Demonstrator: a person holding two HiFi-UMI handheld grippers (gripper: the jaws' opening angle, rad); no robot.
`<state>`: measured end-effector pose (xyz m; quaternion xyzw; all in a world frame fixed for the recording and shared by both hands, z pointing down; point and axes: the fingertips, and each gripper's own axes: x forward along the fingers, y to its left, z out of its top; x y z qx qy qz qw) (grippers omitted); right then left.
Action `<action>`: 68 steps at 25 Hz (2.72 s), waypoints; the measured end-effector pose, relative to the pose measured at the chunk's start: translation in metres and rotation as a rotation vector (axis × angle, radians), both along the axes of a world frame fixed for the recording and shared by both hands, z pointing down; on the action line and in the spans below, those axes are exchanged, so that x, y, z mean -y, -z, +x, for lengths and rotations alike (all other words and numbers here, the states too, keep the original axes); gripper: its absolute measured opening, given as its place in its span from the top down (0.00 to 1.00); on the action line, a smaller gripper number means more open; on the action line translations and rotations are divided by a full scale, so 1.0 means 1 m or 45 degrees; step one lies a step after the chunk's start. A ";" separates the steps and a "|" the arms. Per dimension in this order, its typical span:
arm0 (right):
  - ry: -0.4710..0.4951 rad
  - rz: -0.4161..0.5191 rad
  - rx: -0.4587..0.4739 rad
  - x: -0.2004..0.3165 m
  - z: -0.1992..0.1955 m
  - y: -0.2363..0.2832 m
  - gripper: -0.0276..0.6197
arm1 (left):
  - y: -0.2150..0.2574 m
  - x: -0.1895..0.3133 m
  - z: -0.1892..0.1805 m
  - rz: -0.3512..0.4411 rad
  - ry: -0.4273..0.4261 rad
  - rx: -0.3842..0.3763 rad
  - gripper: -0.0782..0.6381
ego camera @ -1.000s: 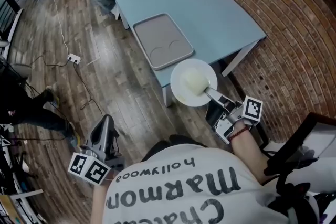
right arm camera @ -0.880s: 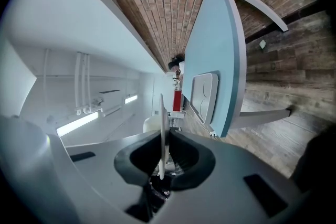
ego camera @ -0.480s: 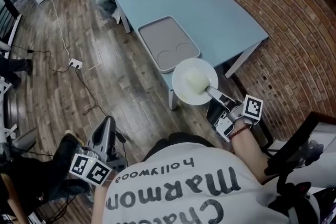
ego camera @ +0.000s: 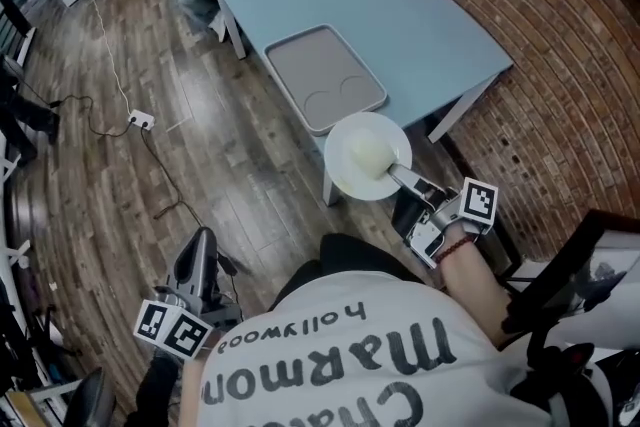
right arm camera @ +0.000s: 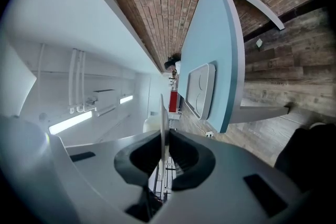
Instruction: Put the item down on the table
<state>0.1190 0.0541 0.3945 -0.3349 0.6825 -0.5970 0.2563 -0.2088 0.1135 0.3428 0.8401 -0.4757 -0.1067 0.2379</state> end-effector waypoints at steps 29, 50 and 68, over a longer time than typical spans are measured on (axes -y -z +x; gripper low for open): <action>0.139 -0.180 -0.091 0.102 0.000 -0.065 0.91 | -0.020 0.092 0.008 -0.119 0.045 0.058 0.88; 0.220 -0.249 -0.157 0.149 0.010 -0.097 0.91 | -0.017 0.123 0.010 -0.139 0.132 0.067 0.88; 0.324 -0.266 -0.190 0.199 -0.005 -0.106 0.91 | -0.017 0.164 0.011 -0.118 0.142 0.106 0.88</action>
